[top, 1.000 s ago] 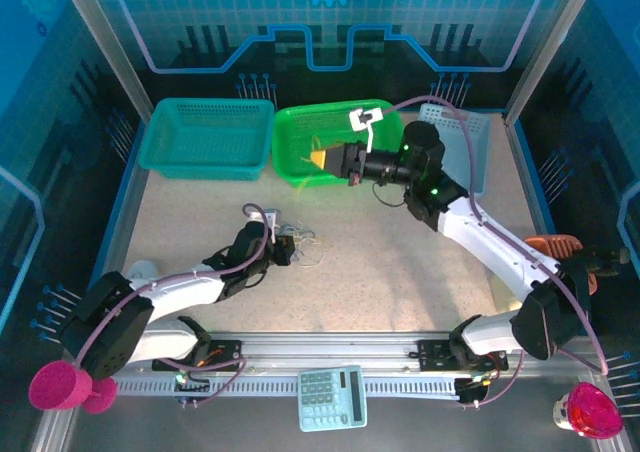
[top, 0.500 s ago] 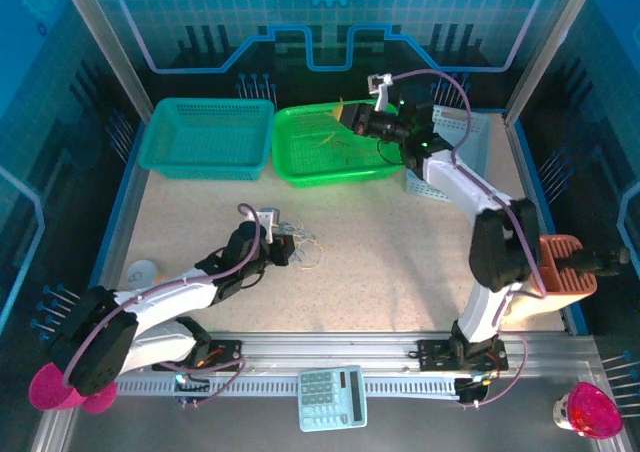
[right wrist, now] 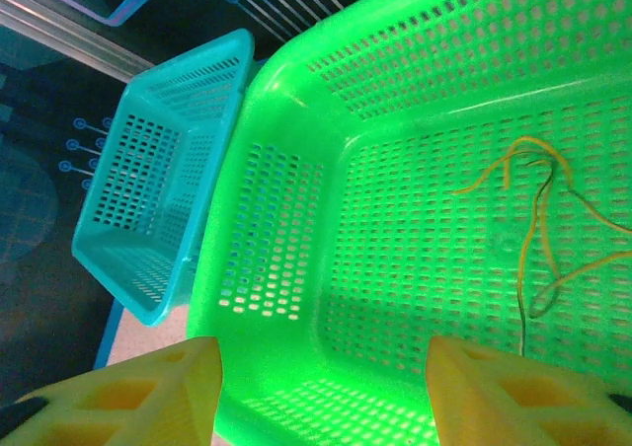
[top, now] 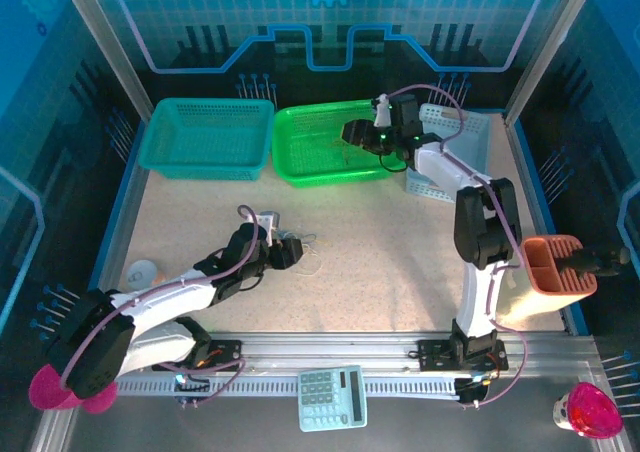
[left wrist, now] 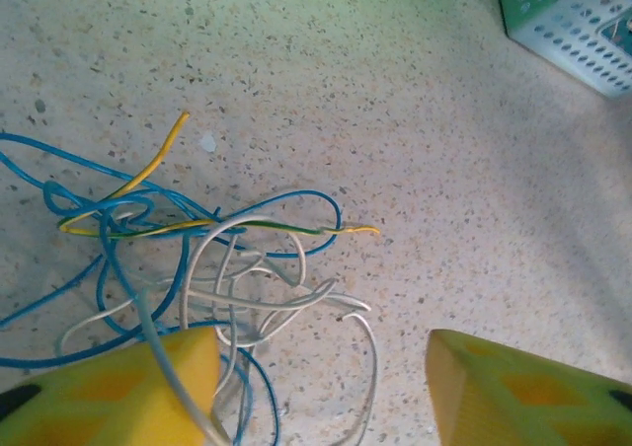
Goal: Untangle the cables
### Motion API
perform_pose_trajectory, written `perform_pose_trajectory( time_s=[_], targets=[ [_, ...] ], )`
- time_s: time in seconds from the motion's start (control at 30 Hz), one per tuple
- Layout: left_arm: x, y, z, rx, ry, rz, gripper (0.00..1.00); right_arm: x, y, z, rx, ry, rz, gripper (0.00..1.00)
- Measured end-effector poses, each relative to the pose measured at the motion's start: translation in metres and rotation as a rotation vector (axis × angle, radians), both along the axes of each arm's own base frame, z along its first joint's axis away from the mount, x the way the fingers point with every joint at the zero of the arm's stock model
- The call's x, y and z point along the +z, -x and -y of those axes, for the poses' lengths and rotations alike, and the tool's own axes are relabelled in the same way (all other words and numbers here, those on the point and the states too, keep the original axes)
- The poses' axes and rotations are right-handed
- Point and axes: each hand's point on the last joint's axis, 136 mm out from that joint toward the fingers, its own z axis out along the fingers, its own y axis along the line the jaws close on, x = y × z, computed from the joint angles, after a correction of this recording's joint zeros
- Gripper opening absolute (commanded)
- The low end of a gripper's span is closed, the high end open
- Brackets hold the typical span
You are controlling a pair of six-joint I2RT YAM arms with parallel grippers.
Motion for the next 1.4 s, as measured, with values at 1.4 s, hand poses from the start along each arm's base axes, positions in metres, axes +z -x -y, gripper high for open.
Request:
perform_pose_trajectory(
  time_s=[1.4],
  targets=[
    [0.020, -0.055, -0.016, 0.126, -0.353, -0.226, 0.62, -0.110, 0.241, -0.044, 0.306, 0.247, -0.158, 0.51]
  ],
)
